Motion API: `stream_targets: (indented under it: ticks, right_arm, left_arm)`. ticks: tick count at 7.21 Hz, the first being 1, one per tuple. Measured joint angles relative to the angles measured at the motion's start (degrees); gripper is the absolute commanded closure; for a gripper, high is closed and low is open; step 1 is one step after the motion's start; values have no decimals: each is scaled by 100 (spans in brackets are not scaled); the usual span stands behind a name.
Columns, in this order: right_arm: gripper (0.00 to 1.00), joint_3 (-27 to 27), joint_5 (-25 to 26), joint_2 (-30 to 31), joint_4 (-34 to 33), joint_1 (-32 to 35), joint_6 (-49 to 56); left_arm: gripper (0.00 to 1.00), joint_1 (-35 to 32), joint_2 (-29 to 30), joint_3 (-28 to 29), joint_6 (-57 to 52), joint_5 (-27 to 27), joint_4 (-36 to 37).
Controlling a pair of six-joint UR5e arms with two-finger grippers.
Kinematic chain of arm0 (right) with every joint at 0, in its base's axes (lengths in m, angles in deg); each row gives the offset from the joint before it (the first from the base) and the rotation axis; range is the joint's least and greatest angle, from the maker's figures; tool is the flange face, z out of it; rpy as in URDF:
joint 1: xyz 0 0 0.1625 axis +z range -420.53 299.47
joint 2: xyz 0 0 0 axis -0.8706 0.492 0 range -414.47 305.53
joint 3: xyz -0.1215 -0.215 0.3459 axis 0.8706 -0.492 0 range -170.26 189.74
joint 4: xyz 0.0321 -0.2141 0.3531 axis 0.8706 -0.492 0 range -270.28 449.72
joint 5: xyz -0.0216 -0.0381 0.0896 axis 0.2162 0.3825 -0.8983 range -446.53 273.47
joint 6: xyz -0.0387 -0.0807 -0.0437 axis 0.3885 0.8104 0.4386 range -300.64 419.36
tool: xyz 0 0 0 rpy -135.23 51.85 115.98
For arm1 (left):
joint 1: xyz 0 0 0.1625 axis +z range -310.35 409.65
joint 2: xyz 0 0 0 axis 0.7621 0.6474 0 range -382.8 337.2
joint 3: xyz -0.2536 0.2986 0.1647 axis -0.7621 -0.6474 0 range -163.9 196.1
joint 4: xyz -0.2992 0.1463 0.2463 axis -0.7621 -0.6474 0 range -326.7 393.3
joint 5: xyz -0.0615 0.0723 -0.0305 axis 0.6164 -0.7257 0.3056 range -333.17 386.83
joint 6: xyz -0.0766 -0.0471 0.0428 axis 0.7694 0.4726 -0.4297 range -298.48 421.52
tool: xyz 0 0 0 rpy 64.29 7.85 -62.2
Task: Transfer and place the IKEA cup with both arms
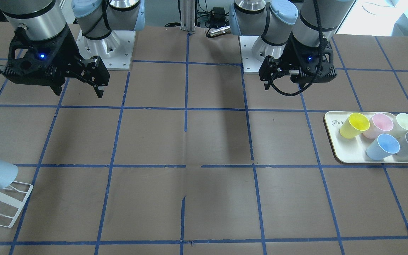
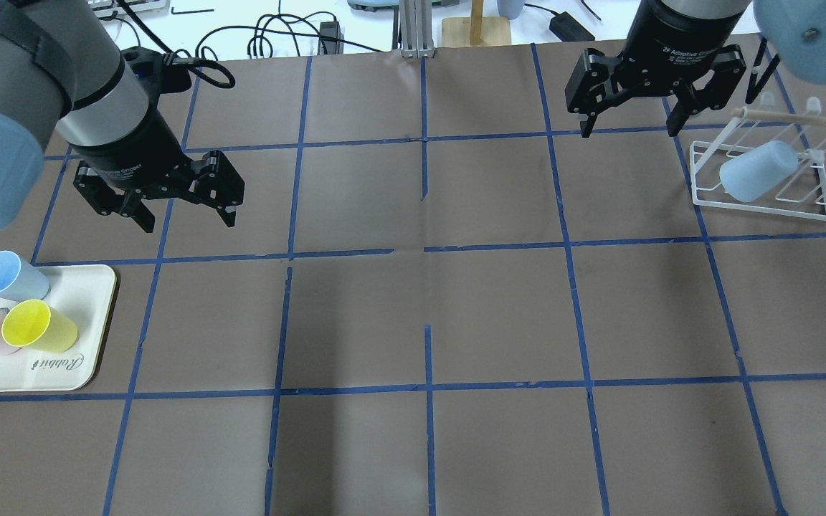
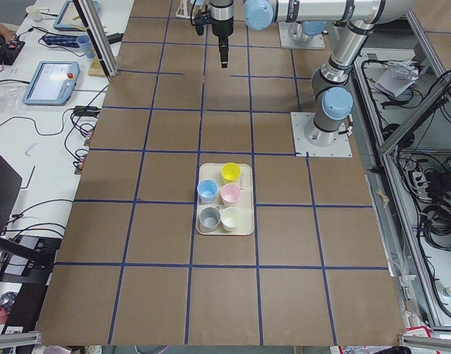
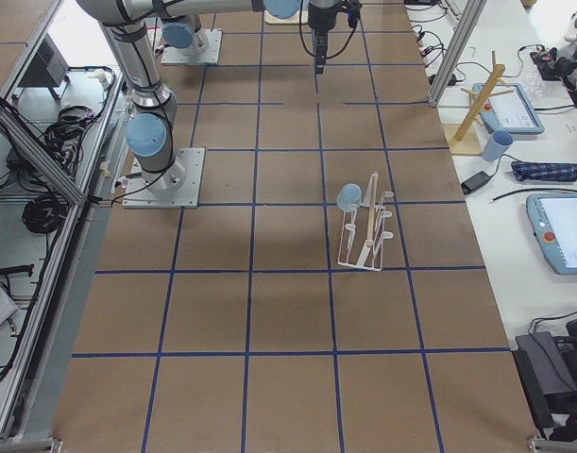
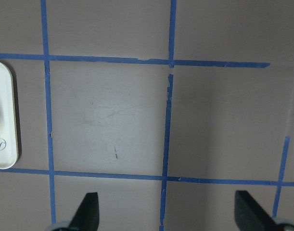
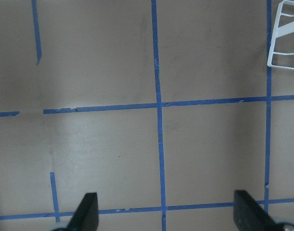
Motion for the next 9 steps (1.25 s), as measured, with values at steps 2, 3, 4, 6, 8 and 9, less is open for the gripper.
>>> stream_targets:
  ticks: [2,3,4,6,8,9]
  right_arm:
    - [0,0,7,0,0,0,0]
    - [0,0,13,0,0,-3,2]
    - [0,-3,17,-2,-4,-12,10]
    - [0,-54,-3,-10,0,-180,96]
    - [0,-113,-26,-18,13,-632,583]
    - [0,-119,-33,-29,11,-936,909]
  left_arm:
    - [0,-2,2,5,2,0,1]
    - [0,-6,1,4,2,0,1]
    - [0,-7,-3,1,2,0,1]
    - [0,-9,-5,2,2,0,3]
    - [0,-9,3,9,2,4,8]
    - [0,-9,5,10,0,4,9]
